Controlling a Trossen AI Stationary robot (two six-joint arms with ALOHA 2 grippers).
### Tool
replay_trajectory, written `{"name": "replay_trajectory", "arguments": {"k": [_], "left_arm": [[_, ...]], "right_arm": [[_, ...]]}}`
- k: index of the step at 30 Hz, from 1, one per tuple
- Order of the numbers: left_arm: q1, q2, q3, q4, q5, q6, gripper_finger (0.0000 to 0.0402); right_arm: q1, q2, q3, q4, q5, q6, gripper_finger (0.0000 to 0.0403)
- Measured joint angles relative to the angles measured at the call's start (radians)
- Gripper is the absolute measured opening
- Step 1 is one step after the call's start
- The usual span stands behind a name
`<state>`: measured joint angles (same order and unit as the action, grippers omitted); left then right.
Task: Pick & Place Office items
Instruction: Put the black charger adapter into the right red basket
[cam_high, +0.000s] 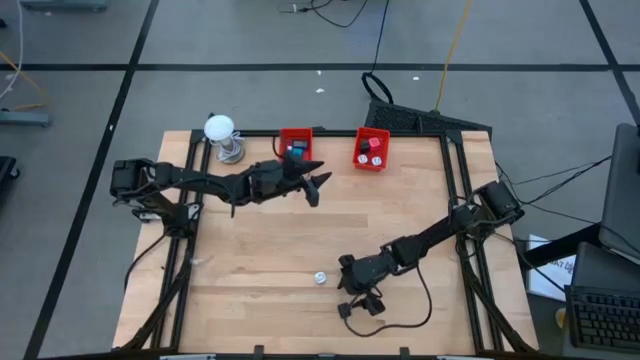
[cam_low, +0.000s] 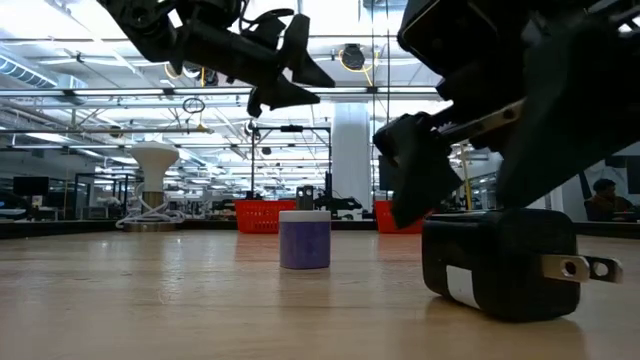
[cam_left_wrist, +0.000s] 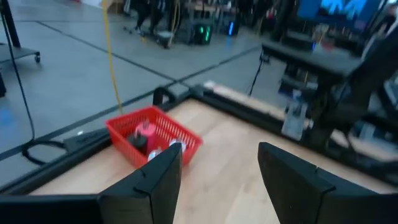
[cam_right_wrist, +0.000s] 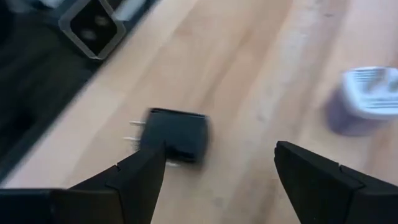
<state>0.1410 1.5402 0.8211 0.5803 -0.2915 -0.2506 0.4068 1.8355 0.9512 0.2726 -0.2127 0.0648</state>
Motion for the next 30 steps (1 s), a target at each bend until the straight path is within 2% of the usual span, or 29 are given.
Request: {"name": "replay_trajectory", "arguments": {"k": [5, 11, 13, 16, 19, 24, 30], "left_arm": [[0.005, 0.0, 0.0, 0.056, 0.001, -0.051, 0.0214], [-0.017, 0.0, 0.0, 0.06, 0.003, -0.05, 0.0214], [-0.028, 0.0, 0.0, 0.06, 0.003, -0.038, 0.0214], [-0.04, 0.0, 0.0, 0.058, 0.005, -0.035, 0.0214], [-0.046, 0.0, 0.0, 0.051, 0.005, -0.033, 0.0214], [-0.046, 0.0, 0.0, 0.049, 0.006, -0.039, 0.0214], [-0.046, 0.0, 0.0, 0.048, 0.006, -0.04, 0.0214]], "right_arm": [[0.025, 0.0, 0.0, 0.0, 0.119, -0.006, 0.029], [0.058, 0.0, 0.0, -0.002, 0.398, -0.022, 0.0282], [0.065, 0.0, 0.0, -0.001, 0.448, -0.025, 0.0278], [0.084, -0.012, 0.0, 0.006, 0.429, -0.002, 0.0275], [0.103, -0.013, 0.0, 0.038, 0.343, 0.038, 0.0276], [0.116, -0.012, 0.0, 0.06, 0.263, 0.054, 0.0273], [0.091, 0.071, 0.001, 0.164, 0.163, 0.071, 0.026]]}}
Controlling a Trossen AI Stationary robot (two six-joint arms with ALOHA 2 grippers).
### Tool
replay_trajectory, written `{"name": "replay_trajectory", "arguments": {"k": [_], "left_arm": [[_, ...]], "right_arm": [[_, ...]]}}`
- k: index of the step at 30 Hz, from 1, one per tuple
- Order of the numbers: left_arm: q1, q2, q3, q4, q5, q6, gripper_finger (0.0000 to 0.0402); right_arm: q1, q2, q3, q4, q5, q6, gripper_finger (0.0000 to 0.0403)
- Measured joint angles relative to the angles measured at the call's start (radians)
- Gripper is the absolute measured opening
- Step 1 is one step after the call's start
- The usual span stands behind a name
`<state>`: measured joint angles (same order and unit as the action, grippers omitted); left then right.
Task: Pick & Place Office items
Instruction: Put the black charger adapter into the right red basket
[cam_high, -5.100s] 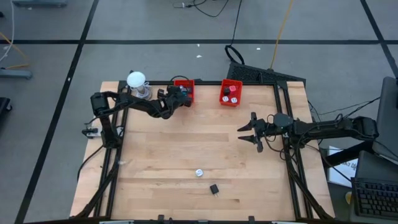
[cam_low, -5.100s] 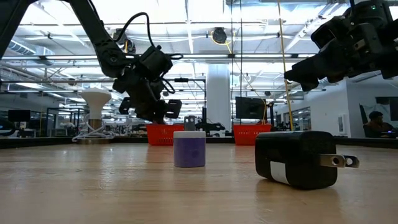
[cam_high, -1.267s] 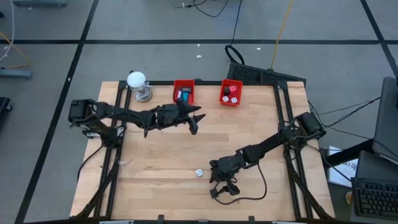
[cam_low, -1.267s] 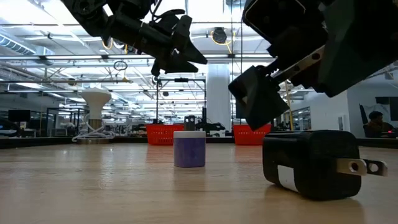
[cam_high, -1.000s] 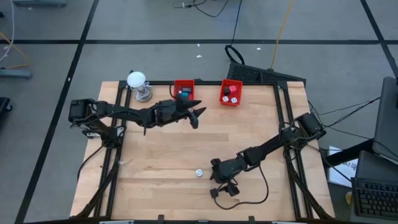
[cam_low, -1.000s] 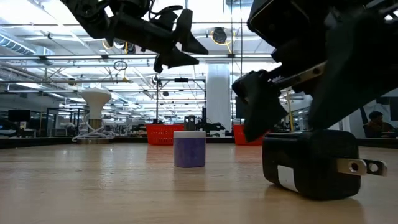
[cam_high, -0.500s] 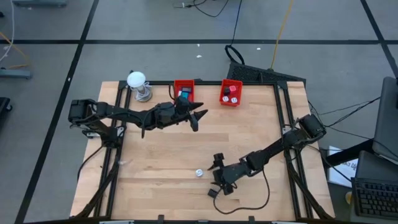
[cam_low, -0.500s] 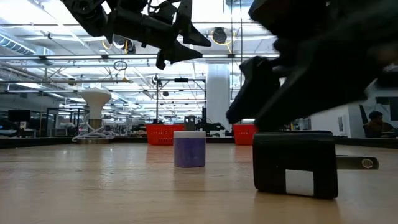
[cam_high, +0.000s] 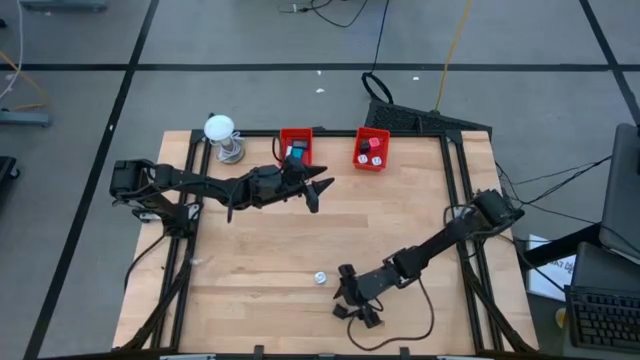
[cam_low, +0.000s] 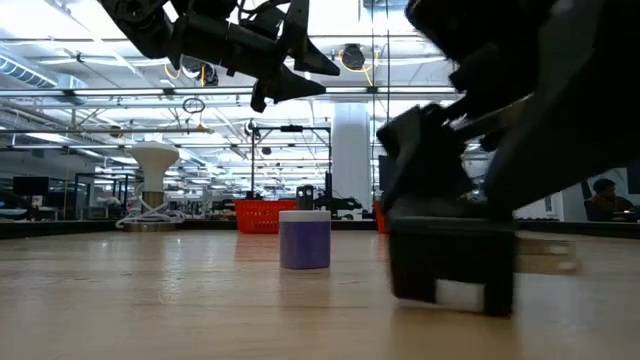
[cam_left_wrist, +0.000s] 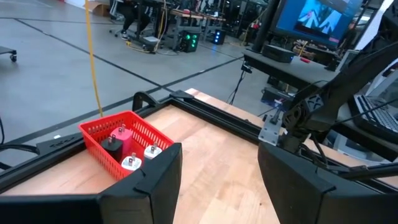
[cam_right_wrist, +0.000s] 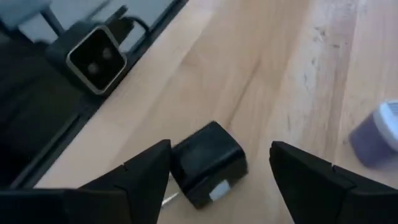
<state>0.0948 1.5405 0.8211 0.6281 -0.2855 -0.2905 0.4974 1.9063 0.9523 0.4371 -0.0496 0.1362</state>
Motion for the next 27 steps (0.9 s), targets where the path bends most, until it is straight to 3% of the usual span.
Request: {"name": "replay_trajectory", "arguments": {"k": [5, 12, 19, 27], "left_arm": [[0.0, 0.0, 0.0, -0.003, 0.003, -0.004, 0.0214], [0.0, 0.0, 0.0, -0.004, 0.023, -0.006, 0.0214], [0.0, 0.0, 0.0, -0.004, 0.023, -0.003, 0.0214], [0.0, 0.0, 0.0, -0.004, 0.023, 0.0, 0.0214]], "right_arm": [[-0.035, 0.037, -0.003, -0.006, 0.005, 0.051, 0.0259], [-0.047, -0.009, -0.002, -0.122, 0.214, -0.016, 0.0258], [-0.034, -0.023, -0.003, -0.064, 0.096, -0.099, 0.0258], [-0.029, -0.022, -0.001, 0.068, 0.132, -0.052, 0.0258]]}}
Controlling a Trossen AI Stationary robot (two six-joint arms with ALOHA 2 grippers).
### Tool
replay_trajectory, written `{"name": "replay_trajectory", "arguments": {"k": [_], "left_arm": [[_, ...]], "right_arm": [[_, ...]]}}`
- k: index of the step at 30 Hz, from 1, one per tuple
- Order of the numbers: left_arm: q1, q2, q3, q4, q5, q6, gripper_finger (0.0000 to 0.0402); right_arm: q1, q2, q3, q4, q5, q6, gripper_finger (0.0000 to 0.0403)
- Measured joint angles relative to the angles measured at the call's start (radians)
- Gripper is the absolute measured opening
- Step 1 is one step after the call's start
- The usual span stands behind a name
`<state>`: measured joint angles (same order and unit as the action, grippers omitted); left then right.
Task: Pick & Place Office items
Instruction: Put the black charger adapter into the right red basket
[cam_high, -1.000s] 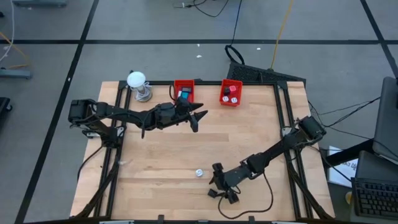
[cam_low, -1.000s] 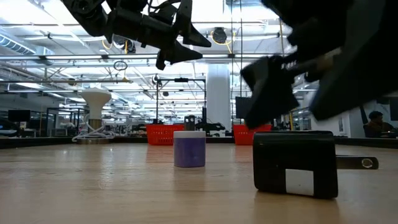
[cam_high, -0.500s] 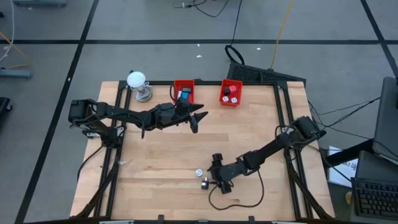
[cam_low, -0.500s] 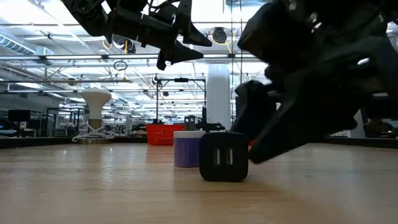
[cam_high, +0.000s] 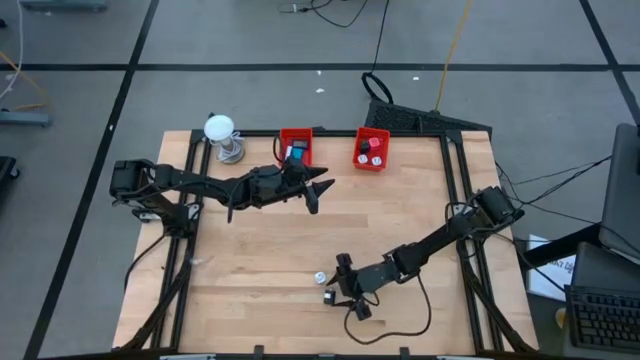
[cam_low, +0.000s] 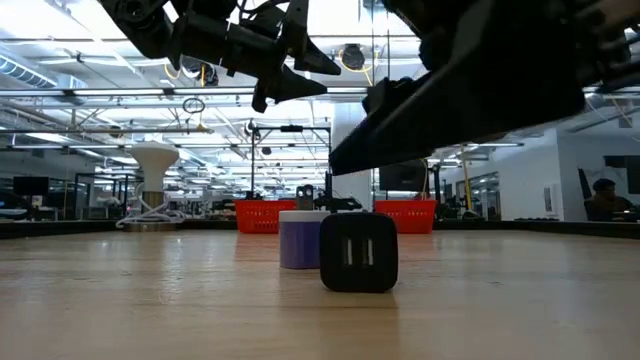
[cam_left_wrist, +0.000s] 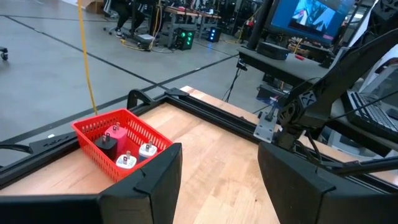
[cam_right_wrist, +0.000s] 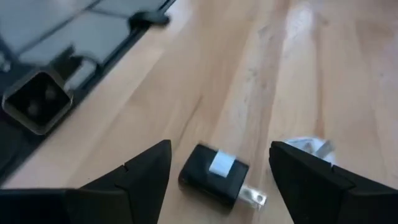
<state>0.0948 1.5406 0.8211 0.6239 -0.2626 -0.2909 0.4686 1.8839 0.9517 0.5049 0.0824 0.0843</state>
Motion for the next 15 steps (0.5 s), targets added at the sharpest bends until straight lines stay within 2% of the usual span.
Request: {"name": "replay_trajectory", "arguments": {"k": [8, 15], "left_arm": [[0.01, 0.0, 0.0, 0.001, 0.0, 0.0, 0.0214], [0.013, 0.0, 0.0, 0.002, -0.008, -0.001, 0.0214]], "right_arm": [[0.006, 0.024, 0.001, -0.03, 0.048, 0.116, 0.0258], [0.016, 0.025, 0.001, -0.038, 0.048, 0.14, 0.0258]]}}
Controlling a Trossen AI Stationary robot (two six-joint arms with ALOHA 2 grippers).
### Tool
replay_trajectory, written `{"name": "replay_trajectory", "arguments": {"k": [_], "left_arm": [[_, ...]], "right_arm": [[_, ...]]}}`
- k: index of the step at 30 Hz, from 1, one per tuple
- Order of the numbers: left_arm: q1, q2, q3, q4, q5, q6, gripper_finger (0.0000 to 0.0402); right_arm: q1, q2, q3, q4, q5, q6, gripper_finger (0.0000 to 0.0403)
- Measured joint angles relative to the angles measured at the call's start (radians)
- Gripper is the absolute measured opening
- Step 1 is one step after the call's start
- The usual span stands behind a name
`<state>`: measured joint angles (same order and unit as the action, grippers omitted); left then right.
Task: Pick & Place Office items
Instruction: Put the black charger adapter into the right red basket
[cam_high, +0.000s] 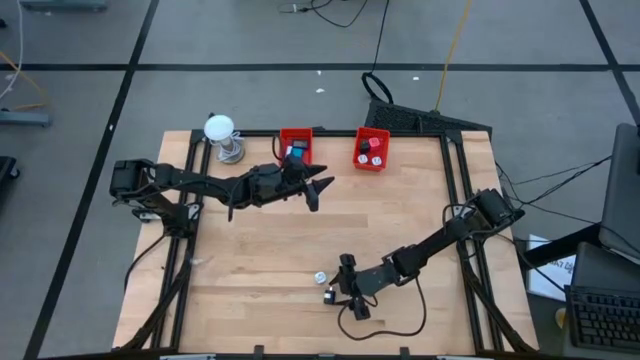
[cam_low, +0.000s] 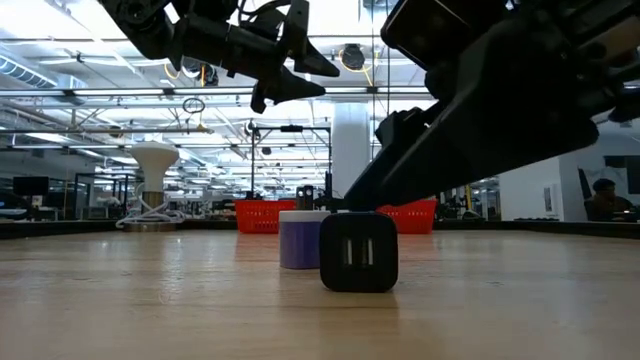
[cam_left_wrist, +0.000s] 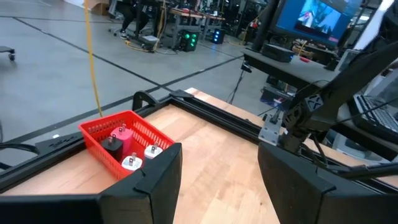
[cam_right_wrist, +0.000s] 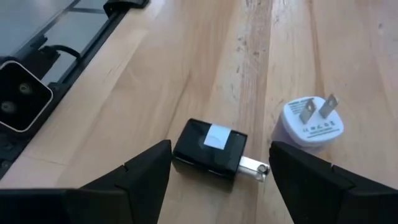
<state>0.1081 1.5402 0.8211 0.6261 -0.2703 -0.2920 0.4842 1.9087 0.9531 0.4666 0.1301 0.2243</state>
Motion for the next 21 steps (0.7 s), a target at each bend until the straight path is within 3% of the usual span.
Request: {"name": "replay_trajectory", "arguments": {"k": [8, 15, 21], "left_arm": [[0.005, 0.0, 0.0, 0.018, -0.028, -0.005, 0.0214], [0.008, 0.0, 0.0, 0.022, -0.028, -0.004, 0.0214], [0.008, 0.0, 0.0, 0.022, -0.028, -0.004, 0.0214]], "right_arm": [[0.002, 0.002, 0.0, 0.002, 0.005, 0.003, 0.0258], [-0.006, 0.071, 0.0, 0.107, -0.003, 0.024, 0.0258], [-0.025, 0.071, 0.0, 0.11, 0.079, 0.005, 0.0253]]}}
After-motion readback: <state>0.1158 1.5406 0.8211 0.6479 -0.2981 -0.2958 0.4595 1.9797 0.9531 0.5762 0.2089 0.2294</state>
